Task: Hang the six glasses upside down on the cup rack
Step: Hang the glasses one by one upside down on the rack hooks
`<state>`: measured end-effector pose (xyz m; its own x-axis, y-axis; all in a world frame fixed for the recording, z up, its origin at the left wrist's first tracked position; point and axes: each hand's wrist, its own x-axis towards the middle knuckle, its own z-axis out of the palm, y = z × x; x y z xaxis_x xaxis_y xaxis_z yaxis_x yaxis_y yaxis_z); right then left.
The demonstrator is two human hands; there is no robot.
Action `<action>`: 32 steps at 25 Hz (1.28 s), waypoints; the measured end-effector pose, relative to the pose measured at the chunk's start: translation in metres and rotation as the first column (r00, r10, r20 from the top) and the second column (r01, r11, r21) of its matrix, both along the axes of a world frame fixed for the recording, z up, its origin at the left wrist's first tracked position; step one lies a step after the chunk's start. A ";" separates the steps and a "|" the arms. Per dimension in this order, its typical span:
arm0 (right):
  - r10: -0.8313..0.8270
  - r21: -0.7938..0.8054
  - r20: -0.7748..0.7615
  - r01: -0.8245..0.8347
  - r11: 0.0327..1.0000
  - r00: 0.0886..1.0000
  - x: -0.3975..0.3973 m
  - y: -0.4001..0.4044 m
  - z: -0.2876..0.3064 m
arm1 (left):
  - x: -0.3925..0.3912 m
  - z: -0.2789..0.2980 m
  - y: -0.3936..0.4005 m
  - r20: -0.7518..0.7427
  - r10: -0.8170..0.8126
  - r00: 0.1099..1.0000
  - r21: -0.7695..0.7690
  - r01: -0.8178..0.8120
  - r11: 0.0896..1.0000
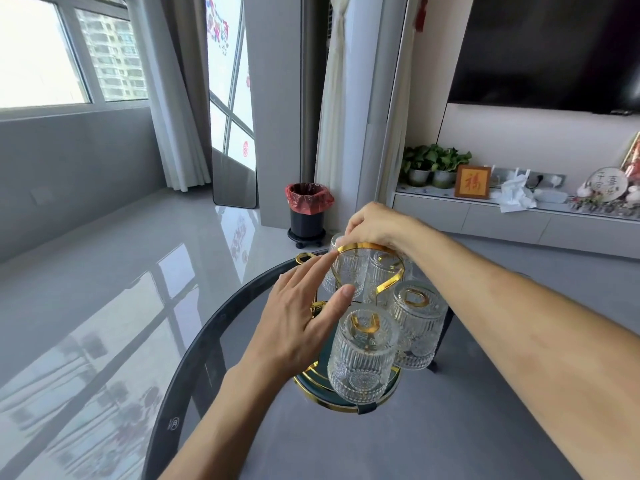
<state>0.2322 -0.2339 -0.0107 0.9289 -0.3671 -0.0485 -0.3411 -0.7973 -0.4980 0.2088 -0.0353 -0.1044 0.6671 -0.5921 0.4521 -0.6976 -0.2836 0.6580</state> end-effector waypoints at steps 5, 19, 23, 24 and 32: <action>-0.084 0.073 0.316 0.064 0.995 0.945 -0.052 -0.015 -0.006 | -0.007 0.005 -0.002 0.063 0.043 0.997 0.042 -0.045 0.998; -0.492 0.465 0.270 0.336 0.819 0.828 -0.274 -0.073 -0.146 | -0.175 -0.030 -0.116 0.079 -0.250 0.965 -0.111 0.258 0.960; -0.315 0.246 0.347 0.238 0.939 0.883 -0.285 -0.072 -0.160 | -0.155 -0.033 -0.181 0.021 -0.137 0.990 0.077 0.135 0.988; -0.278 0.195 0.378 0.218 0.956 0.883 -0.286 -0.074 -0.161 | -0.144 -0.035 -0.195 0.069 -0.101 0.993 0.187 0.086 0.979; -0.180 0.071 0.260 0.167 0.983 0.949 -0.285 -0.082 -0.182 | -0.071 -0.034 -0.266 0.005 0.304 0.953 0.362 -0.285 0.888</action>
<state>-0.0524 -0.3155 -0.1927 0.8331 -0.5269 0.1685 -0.3233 -0.7108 -0.6247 0.1381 -0.3008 -0.1385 0.8522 -0.4792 0.2101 -0.5140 -0.6916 0.5075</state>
